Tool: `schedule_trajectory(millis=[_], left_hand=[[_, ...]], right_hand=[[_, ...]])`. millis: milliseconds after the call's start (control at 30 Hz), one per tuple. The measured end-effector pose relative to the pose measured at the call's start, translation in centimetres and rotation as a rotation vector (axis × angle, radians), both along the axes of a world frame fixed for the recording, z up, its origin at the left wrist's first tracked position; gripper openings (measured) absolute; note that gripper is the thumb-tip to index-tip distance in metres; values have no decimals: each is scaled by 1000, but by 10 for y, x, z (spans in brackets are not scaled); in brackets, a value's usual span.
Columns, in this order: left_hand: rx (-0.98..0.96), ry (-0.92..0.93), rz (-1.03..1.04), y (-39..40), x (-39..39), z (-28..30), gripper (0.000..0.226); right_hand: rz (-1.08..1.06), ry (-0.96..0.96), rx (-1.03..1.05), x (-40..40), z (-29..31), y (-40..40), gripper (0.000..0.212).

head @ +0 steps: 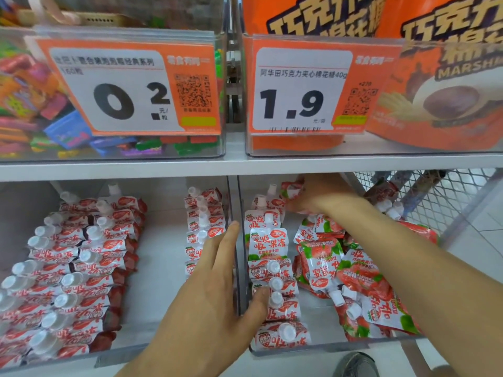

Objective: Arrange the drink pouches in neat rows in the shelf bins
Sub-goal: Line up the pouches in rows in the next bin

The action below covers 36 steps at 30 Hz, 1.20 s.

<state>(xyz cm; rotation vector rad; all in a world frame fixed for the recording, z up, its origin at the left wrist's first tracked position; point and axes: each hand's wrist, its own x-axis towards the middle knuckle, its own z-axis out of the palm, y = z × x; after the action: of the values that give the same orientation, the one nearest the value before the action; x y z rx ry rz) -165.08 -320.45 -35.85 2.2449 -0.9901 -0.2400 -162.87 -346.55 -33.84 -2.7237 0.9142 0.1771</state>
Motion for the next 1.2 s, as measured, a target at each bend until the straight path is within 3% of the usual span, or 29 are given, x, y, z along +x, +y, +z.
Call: schedule_trajectory(millis=[67,200,333,433,633,800,967,1067,1133,1200], left_hand=[[-6,-6,5,0,0,0,92],[3,-5,13,0,-1,0,92],[-4,-7,16,0,-1,-1,93],[-17,-22,14,0,0,-2,92],[-18,-23,15,1,0,-5,92],[3,-23,16,0,1,-4,91],[2,-28,13,0,1,-5,90],[-8,-20,12,1,1,-6,90],[-17,-21,2,1,1,-6,90],[-26,-22,1,2,0,-6,91]], right_hand=[[96,75,91,-2,4,-2,68],[206,196,141,-2,9,-14,61],[299,182,327,-1,15,-18,80],[363,180,442,1,14,-17,78],[535,223,381,3,17,-11,78],[577,187,180,8,14,3,67],[425,80,75,11,0,2,47],[348,148,150,7,-1,0,18],[333,167,173,6,-4,-2,26],[319,44,154,1,-8,-4,33]])
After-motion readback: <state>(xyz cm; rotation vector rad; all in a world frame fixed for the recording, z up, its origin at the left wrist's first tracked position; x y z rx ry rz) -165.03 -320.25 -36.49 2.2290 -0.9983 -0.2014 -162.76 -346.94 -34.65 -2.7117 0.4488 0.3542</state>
